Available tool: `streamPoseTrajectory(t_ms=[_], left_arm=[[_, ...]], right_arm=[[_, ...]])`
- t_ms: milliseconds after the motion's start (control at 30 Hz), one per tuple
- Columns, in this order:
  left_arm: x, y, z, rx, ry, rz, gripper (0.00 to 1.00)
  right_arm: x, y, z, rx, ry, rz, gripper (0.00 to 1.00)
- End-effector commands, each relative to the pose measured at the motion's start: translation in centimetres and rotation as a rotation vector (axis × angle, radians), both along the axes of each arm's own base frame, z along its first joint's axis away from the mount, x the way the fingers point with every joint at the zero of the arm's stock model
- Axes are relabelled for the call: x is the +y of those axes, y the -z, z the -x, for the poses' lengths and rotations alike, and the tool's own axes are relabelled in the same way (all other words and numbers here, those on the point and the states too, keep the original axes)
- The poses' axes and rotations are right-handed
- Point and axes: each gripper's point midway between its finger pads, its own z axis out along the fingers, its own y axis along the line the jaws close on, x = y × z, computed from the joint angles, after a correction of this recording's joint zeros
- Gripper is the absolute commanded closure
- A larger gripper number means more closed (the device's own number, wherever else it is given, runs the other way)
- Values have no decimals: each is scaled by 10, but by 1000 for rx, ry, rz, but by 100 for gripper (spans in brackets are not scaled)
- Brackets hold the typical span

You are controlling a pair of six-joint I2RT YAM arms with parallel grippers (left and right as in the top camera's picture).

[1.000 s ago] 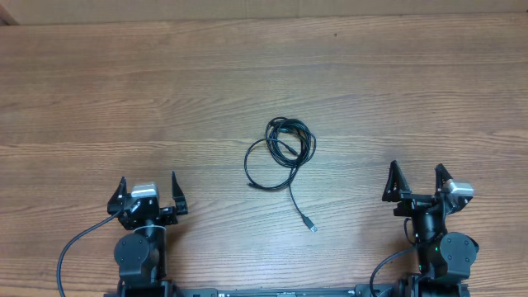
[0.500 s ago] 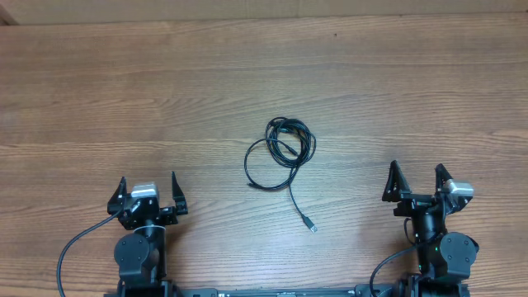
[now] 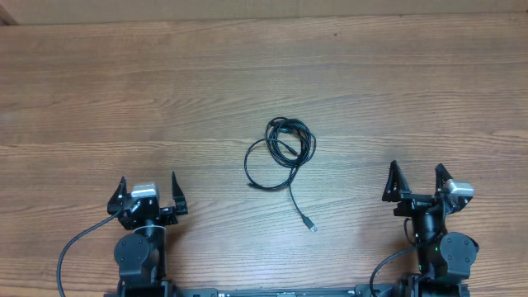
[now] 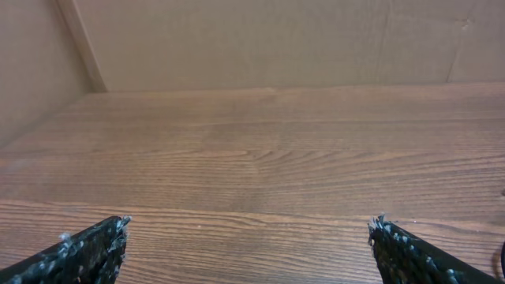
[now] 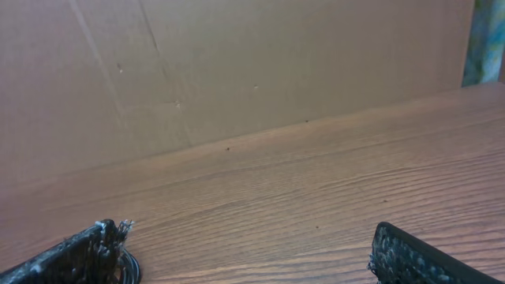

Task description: Untangle cables

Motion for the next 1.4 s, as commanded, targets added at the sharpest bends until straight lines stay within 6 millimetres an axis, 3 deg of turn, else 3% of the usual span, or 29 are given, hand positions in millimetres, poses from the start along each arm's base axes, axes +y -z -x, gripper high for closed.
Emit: streamPoseTrajectory(t_ms=[0, 467, 600, 767, 967, 1133, 1267, 1367], left_arm=[[4, 1, 0, 4, -16, -13, 0], [5, 1, 1, 2, -23, -20, 0], [20, -21, 2, -56, -97, -175, 1], [20, -25, 2, -60, -95, -234, 0], [2, -41, -2, -140, 3, -212, 0], [-18, -103, 6, -406, 93, -237, 0], [-21, -166, 29, -639, 95, -155, 0], [-29, -207, 46, -721, 139, -152, 0]], right_arm=[[-2, 3, 0, 3, 10, 1, 0], [-2, -7, -1, -37, 10, 7, 0], [-2, -17, 0, -70, 10, 11, 0], [-2, -20, 1, -73, 10, 11, 0], [-1, -31, 2, -109, 10, 16, 0], [-1, -58, 6, -205, 10, 29, 0], [1, -103, 18, -394, 10, 55, 0], [3, -133, 32, -515, 11, 71, 0]])
